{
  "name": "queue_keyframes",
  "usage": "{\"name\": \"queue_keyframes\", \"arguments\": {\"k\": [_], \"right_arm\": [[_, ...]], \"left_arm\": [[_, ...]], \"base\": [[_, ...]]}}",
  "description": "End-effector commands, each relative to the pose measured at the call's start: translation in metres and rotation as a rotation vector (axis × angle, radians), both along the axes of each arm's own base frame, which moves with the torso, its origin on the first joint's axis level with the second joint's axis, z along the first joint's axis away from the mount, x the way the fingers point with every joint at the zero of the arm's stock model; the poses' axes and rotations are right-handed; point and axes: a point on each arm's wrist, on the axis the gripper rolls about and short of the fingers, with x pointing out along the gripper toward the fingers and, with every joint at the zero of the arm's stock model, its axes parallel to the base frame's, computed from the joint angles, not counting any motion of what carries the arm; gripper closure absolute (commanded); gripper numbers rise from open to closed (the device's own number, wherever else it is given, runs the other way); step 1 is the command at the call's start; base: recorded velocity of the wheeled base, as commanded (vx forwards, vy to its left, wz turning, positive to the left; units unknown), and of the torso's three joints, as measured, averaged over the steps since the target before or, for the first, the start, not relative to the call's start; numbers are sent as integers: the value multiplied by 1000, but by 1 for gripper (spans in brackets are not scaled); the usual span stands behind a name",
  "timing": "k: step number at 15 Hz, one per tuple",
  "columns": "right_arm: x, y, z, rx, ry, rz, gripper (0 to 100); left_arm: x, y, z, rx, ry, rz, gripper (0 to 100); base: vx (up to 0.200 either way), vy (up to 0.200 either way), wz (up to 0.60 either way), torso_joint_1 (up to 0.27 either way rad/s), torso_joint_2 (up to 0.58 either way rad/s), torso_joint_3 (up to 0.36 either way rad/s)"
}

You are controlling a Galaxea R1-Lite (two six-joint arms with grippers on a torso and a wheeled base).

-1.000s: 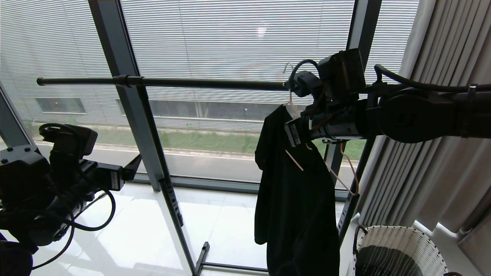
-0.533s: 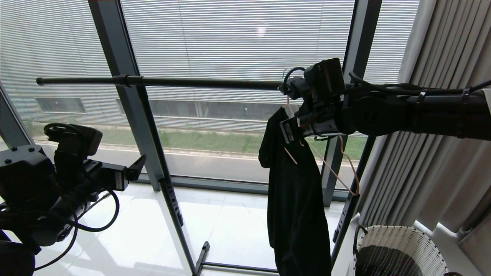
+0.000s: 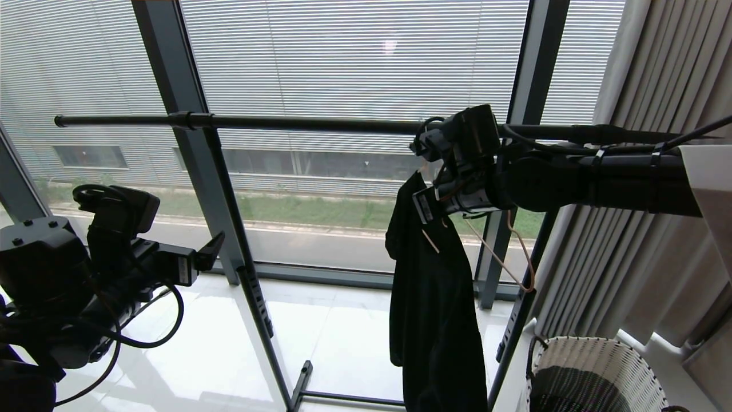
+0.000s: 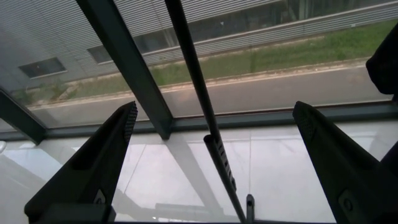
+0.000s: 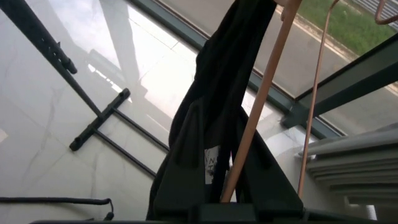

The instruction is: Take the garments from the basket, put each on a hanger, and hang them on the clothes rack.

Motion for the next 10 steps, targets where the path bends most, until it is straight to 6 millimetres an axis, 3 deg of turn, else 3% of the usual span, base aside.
{"name": "queue_keyframes", "arguments": {"k": [1,2,6,10], "right_arm": [[-4,-1,4,-1,2,-1,100],[-10,-3,10,-2,5,2,0],[-61,-28,40,-101,56,-23,0],[-86,-62,47,-147,51,-101,0]], "left_arm": [[0,0,1,-1,-6,0,0],[0,0,1,-2,-14,1,0],[1,8,0,-1,-9,35,0],[1,15,1,-1,-12,64,0]], "base": [[0,0,0,0,0,0],[0,0,0,0,0,0],[0,0,0,0,0,0],[-200,0,0,7,2,0]]}}
